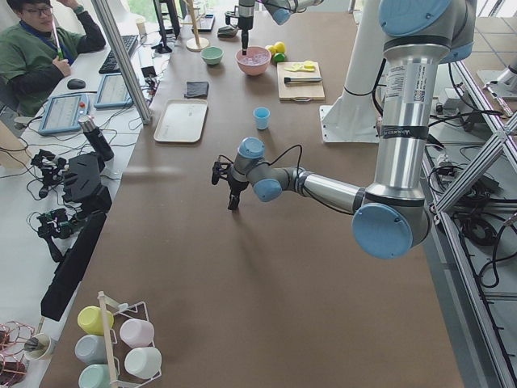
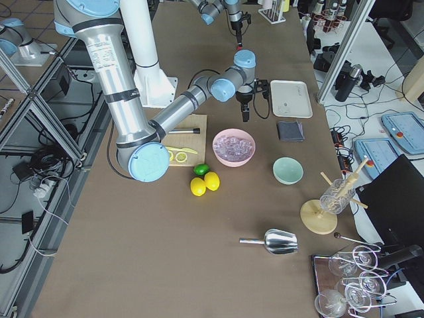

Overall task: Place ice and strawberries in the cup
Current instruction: 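Lower the left gripper onto the red strawberry while the right arm withdraws, then grasp the strawberry with the left gripper and carry it over the blue cup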

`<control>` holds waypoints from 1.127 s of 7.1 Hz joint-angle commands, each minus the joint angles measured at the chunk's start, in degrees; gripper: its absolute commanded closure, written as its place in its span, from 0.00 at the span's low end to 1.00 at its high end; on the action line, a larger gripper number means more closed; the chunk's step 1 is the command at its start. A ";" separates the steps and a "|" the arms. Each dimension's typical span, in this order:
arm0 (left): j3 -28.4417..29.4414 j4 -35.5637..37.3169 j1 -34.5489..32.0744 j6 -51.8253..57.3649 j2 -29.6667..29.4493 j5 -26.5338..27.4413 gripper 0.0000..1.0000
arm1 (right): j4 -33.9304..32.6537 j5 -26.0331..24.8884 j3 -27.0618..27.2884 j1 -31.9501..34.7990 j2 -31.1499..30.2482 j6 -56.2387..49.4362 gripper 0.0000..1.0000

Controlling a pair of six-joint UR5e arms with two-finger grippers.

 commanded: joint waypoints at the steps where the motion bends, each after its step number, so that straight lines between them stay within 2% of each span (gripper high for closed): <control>1: 2.10 -1.05 1.33 0.75 0.05 1.49 0.03 | 0.09 -0.02 0.08 0.06 0.06 0.09 0.00; 2: 2.10 -1.05 1.33 1.11 0.14 1.50 0.03 | 0.09 -0.02 0.08 0.06 0.06 0.09 0.00; 3: 1.75 -1.14 1.25 1.02 0.23 1.50 0.54 | 0.09 -0.02 0.17 0.06 0.06 0.09 0.00; 4: 1.84 -1.22 1.24 1.11 0.23 1.50 0.94 | 0.09 -0.02 0.17 0.06 0.06 0.09 0.00; 5: 1.84 -2.36 1.24 1.02 0.23 1.50 1.00 | 0.09 -0.02 0.17 0.06 0.06 0.09 0.00; 7: 0.44 -2.11 0.81 1.02 0.23 0.54 1.00 | 0.17 -0.02 0.17 0.06 0.06 0.01 0.00; 8: -1.40 -1.23 -1.02 1.02 0.14 -4.34 1.00 | 0.17 -0.02 0.17 0.06 0.06 0.01 0.00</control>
